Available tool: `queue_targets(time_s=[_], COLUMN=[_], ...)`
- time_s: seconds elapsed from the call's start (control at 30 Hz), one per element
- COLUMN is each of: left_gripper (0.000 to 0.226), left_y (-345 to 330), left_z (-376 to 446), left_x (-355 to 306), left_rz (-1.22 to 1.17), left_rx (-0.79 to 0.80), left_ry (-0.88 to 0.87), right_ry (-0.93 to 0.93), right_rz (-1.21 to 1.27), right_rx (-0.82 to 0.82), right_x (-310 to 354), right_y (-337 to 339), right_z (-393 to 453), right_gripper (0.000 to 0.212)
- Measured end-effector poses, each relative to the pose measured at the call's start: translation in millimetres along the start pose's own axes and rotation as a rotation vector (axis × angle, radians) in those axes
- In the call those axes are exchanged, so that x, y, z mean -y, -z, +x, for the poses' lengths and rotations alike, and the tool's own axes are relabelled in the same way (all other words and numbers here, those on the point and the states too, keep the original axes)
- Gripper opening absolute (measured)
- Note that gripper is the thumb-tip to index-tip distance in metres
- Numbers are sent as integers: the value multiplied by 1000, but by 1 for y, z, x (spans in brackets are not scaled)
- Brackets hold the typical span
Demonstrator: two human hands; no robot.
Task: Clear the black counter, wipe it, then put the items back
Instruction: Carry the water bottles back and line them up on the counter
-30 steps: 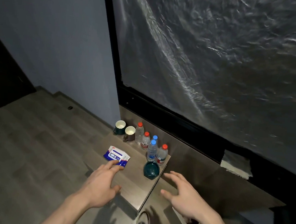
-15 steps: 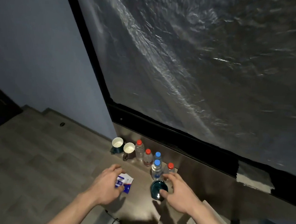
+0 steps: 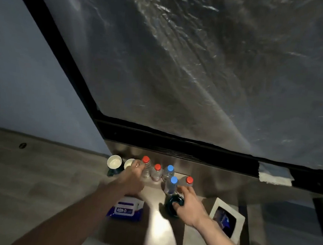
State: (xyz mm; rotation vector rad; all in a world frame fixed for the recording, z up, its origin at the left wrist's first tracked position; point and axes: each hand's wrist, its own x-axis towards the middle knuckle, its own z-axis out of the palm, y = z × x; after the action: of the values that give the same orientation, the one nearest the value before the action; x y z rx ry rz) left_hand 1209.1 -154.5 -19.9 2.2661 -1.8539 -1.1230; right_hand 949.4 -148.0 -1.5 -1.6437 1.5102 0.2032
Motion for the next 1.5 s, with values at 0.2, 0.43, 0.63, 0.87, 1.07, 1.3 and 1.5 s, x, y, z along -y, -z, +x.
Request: queue_targets(time_s=[0.2, 0.43, 0.63, 0.87, 1.07, 1.3, 1.5], left_gripper=[78, 78, 35, 30, 27, 25, 15], left_y=[-4, -28, -38, -55, -52, -27, -7], left_z=[55, 96, 92, 71, 24, -73, -148], left_x=[11, 33, 41, 54, 63, 69, 71], left_rz=[78, 97, -10, -184, -284, -270, -359], left_rx=[39, 0, -105, -202, -332, -435, -334], left_ry=[-45, -109, -130, -124, -175, -223, -211], right_ry=[-40, -87, -112, -79, -68, 44, 111], right_rz=[8, 7, 43, 2, 38, 122, 270], right_rx=[-68, -90, -175, -174, -253, -346, -410], right_x=[14, 18, 21, 33, 33, 51, 66], right_y=[-22, -41, -55, -72, -77, -80, -82], right_z=[41, 77, 90, 97, 86, 23, -63], right_gripper=[82, 79, 53, 38, 28, 35, 35])
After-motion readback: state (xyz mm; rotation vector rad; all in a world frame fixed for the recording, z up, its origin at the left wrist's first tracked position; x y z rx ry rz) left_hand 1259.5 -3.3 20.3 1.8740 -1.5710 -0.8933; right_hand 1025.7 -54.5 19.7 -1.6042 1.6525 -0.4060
